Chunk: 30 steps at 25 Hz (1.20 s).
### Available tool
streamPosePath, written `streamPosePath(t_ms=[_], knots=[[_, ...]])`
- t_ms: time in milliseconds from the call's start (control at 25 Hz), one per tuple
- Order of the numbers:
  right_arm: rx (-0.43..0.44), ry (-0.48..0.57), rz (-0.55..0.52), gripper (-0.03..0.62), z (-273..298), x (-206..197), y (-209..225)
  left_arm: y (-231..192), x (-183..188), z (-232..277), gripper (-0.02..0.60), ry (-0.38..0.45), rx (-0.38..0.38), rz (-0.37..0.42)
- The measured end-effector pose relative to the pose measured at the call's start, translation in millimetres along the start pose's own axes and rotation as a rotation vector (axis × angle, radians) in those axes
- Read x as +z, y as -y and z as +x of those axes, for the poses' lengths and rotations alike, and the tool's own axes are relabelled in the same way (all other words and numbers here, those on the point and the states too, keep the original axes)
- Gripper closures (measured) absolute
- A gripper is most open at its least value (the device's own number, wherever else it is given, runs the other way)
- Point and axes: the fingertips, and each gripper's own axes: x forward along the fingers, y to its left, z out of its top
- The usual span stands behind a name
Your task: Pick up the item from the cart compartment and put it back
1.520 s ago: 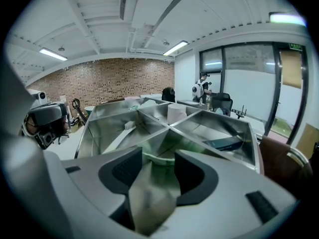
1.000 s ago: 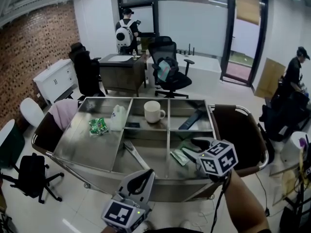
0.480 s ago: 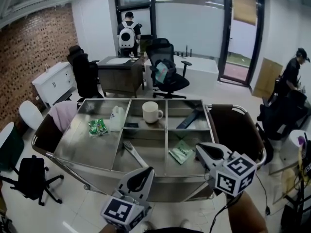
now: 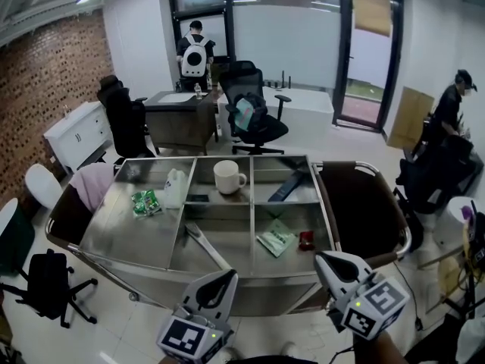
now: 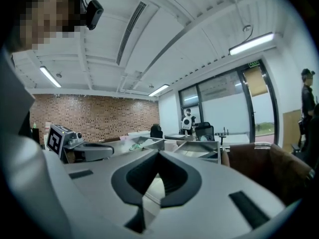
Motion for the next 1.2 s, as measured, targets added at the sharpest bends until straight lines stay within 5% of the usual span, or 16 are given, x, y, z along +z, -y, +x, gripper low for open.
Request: streamPosePath(t_ms=[1200], knots=[[-0.013, -0.027, -0.021, 0.580, -11.1, -29.2, -15.2, 5.7, -3.3, -1.0, 0.581, -0.006, -0.002, 0.000]])
